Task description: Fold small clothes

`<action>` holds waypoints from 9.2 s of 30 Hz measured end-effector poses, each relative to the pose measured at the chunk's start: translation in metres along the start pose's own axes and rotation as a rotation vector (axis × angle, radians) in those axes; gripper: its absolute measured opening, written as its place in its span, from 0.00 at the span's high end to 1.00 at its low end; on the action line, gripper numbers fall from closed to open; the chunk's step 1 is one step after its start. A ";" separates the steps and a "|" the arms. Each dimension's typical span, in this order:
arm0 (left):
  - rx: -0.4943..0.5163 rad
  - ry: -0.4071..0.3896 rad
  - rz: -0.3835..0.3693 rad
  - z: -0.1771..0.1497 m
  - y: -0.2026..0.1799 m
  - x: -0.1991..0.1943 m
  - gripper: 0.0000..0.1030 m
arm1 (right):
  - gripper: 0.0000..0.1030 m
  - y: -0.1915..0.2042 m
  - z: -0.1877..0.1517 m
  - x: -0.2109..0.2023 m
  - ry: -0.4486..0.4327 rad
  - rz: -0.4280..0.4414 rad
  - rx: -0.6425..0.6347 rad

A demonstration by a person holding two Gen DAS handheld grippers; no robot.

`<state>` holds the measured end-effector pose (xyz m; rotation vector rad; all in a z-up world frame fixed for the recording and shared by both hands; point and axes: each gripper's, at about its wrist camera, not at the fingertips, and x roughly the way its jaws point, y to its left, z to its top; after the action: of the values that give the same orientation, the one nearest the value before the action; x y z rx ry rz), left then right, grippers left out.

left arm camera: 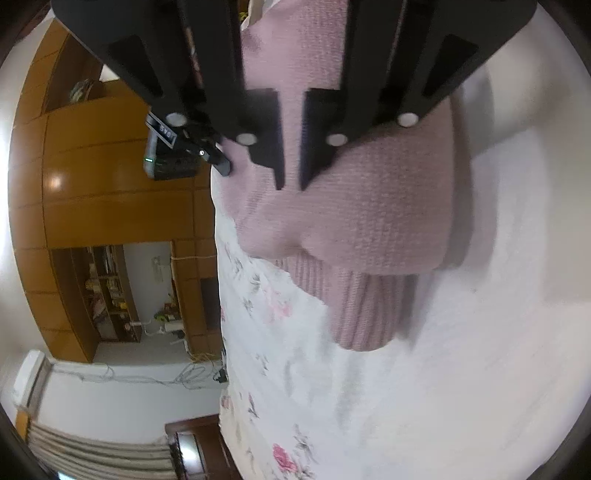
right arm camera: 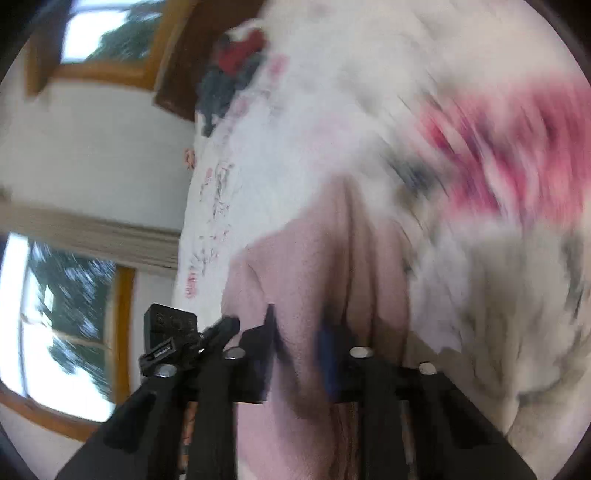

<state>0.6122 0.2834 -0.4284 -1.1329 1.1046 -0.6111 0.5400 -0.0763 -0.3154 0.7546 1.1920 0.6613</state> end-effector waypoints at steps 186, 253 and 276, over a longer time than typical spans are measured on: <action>0.253 -0.007 0.395 -0.184 0.015 -0.231 0.96 | 0.94 0.131 -0.240 0.074 0.275 -0.218 -0.370; 0.523 -0.473 1.037 -0.545 -0.240 -0.373 0.03 | 0.04 0.362 -0.506 -0.162 -0.118 -0.712 -0.692; 0.535 -0.465 1.032 -0.547 -0.242 -0.366 0.03 | 0.04 0.366 -0.505 -0.167 -0.162 -0.715 -0.700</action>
<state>0.0049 0.2899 -0.0781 -0.1309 0.8822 0.1806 -0.0108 0.0907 -0.0230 -0.2121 0.8987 0.3564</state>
